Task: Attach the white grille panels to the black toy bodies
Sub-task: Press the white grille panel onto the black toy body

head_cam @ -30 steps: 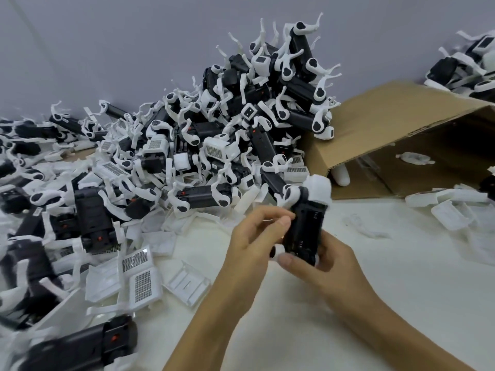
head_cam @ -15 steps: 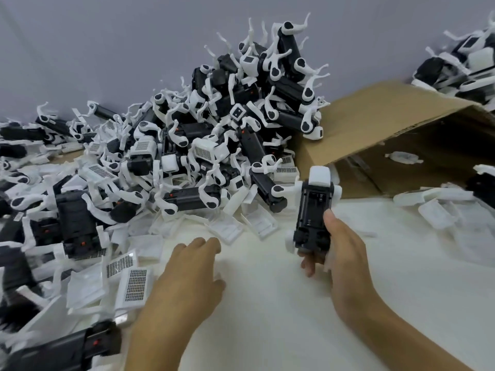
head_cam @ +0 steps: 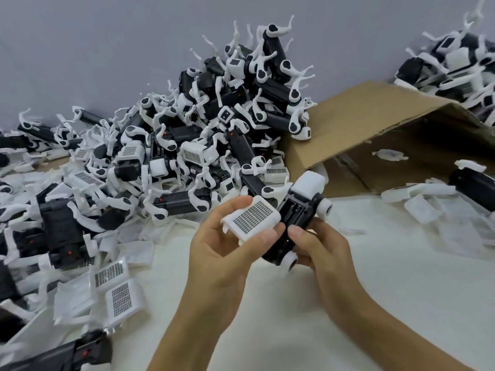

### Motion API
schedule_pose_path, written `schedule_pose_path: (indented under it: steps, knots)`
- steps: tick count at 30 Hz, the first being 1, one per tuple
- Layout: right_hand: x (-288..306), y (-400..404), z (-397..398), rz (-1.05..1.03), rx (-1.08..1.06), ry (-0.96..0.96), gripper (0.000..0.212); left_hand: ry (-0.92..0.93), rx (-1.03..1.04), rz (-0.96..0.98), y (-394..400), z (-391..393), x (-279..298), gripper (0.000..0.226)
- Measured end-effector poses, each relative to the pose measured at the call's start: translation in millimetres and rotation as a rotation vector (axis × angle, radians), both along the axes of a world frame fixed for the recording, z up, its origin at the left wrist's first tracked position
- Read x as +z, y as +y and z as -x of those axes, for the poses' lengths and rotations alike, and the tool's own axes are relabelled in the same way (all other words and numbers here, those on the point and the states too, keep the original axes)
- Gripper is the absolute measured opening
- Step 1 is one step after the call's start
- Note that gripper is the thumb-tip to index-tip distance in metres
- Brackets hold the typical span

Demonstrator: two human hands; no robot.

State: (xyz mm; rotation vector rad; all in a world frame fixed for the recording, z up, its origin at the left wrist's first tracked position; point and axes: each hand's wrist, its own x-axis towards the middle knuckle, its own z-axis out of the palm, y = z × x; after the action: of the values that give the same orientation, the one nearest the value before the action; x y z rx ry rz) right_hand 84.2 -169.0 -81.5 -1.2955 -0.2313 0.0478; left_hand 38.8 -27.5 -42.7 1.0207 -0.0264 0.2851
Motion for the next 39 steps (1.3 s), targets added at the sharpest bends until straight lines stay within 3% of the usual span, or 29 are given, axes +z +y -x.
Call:
schedule_pose_path:
  steps: [6, 9, 13, 16, 21, 24, 28, 32, 39]
  knots:
    - [2, 0, 3, 0.095, 0.022, -0.06, 0.023, -0.021, 0.297, -0.257, -13, 2, -2, 0.034]
    - [3, 1, 4, 0.104, 0.04, -0.088, 0.014, 0.072, 0.389, -0.348, -17, 3, -6, 0.033]
    - [4, 1, 6, 0.089, 0.033, -0.109, 0.006, 0.126, 0.401, -0.281, -19, 0, -11, 0.026]
    - [4, 1, 5, 0.048, 0.03, -0.076, 0.029, 0.12, 0.33, -0.312, -19, 0, -10, 0.027]
    - [3, 1, 4, 0.0, 0.008, -0.025, 0.023, 0.087, 0.286, -0.275, -18, -2, -11, 0.031]
    - [4, 2, 4, -0.032, -0.004, 0.004, 0.032, 0.081, 0.22, -0.307, -12, -3, -13, 0.031]
    - [4, 3, 3, -0.036, -0.015, 0.014, 0.035, 0.071, 0.262, -0.462, -6, -3, -14, 0.054]
    - [1, 3, 1, -0.013, -0.004, 0.02, 0.032, -0.033, 0.328, -0.365, -2, -4, -10, 0.07]
    - [-1, 1, 1, 0.003, -0.002, -0.028, 0.026, -0.018, 0.284, -0.375, 3, -5, -10, 0.049]
